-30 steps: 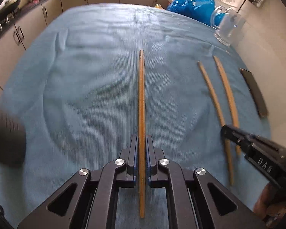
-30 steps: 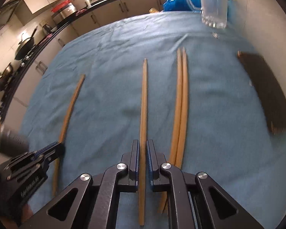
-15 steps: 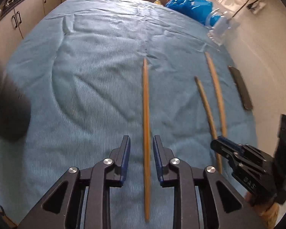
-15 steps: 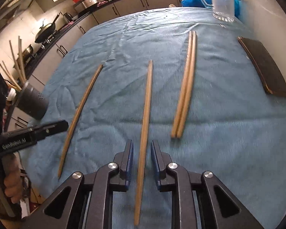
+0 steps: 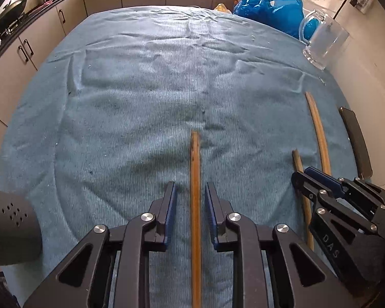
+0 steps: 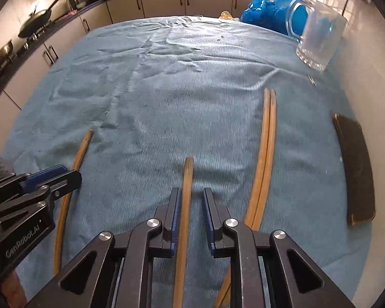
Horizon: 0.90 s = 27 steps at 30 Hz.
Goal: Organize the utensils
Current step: 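Lift the chopstick with the left tool toward the holder while the right tool lifts its chopstick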
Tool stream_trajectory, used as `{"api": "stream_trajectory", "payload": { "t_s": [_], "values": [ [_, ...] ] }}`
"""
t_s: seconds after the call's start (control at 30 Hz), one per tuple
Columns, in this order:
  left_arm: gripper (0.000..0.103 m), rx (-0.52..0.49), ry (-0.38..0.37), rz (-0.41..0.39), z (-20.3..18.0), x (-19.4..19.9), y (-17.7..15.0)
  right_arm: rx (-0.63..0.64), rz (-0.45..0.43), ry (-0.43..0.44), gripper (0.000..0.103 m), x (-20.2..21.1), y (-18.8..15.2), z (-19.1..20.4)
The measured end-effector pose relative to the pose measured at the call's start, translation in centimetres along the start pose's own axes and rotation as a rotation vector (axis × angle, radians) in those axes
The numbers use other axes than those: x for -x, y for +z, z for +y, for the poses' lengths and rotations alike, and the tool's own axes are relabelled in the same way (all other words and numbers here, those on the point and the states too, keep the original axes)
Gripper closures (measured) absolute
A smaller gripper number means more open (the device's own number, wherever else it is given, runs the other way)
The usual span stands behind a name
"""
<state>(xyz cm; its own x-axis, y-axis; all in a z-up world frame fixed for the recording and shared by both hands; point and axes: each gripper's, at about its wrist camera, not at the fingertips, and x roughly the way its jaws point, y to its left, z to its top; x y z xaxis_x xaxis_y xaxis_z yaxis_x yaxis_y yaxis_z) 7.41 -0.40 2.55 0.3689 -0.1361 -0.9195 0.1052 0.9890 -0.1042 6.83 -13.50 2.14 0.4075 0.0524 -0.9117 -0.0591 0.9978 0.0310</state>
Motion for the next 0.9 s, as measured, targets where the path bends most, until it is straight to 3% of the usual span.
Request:
{"api": "stream_trajectory", "payload": {
  "t_s": [0.17,0.27,0.3,0.4,0.6,0.9],
  "values": [
    [0.089,-0.017,0.022,-0.041,-0.1,0.1,-0.4,-0.092,-0.004,-0.028,0.083,-0.1,0.1,-0.2],
    [0.096,-0.020,0.010,-0.044,0.2,0.3,-0.6,-0.082,-0.016,-0.057,0.083,0.0,0.1,0.5],
    [0.096,-0.012,-0.008,-0.037,0.4,0.4,-0.7,-0.077,-0.019,-0.056,0.090,0.0,0.0,0.7],
    [0.096,0.049,-0.058,-0.030,1.4,0.9,-0.8,-0.034,-0.032,-0.055,0.095,0.1,0.0,1.0],
    [0.096,0.042,-0.086,-0.127,2.0,4.7,-2.3,-0.113,-0.083,0.053,0.095,1.7,-0.9,-0.3],
    [0.096,0.010,-0.128,-0.286,1.7,11.3,-4.7,-0.182,-0.294,0.197,0.095,8.6,-3.0,-2.0]
  ]
}}
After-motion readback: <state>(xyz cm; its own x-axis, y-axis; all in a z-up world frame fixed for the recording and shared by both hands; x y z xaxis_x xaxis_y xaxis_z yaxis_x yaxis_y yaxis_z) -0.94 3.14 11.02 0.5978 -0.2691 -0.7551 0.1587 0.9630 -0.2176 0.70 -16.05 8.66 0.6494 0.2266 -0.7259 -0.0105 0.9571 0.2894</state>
